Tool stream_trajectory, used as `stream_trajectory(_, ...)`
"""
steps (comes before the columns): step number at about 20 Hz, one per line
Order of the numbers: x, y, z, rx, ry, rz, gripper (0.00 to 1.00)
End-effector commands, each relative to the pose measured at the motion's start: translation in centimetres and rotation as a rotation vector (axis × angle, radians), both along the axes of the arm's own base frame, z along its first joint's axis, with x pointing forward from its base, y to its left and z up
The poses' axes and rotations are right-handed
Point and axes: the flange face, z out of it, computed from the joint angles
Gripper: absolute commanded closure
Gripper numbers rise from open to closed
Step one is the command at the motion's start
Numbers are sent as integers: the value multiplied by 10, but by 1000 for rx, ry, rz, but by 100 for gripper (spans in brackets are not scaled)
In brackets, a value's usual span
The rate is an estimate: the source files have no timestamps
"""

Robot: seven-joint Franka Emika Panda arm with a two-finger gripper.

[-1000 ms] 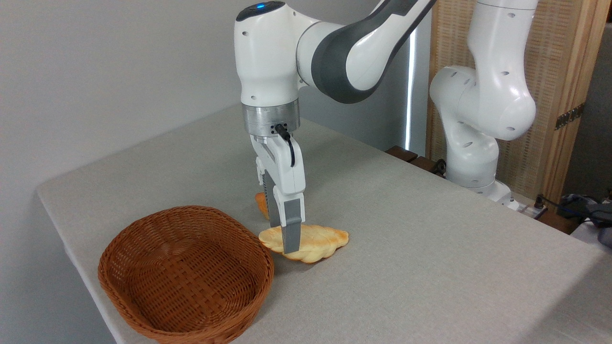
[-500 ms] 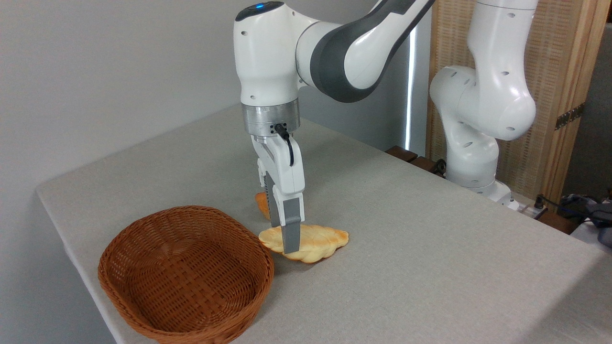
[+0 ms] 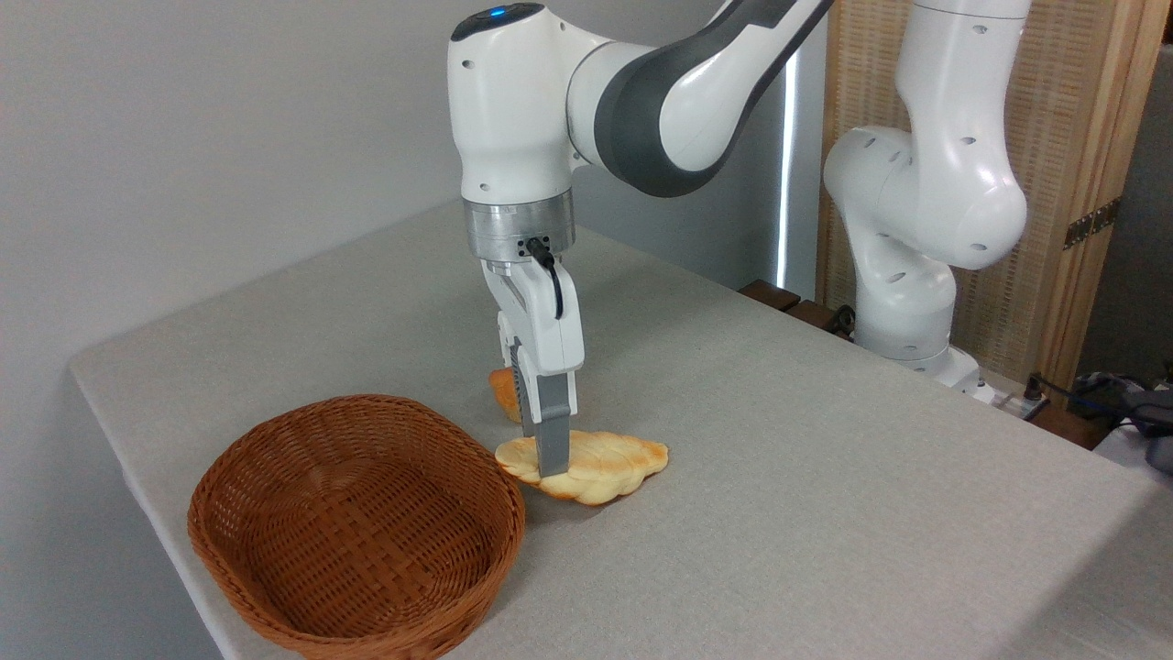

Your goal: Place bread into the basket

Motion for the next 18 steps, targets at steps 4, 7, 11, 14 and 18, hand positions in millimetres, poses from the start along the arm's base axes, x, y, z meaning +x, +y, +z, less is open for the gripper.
stream_trajectory(4,0,0,0,11,-16,-24,54)
stream_trajectory(7,0,0,0,11,-14,-24,55)
stream_trajectory(11,0,0,0,12,-13,-24,62)
stream_trajectory(14,-1,0,-1,12,-8,-24,62)
stream_trajectory(18,-1,0,0,12,-8,-23,65)
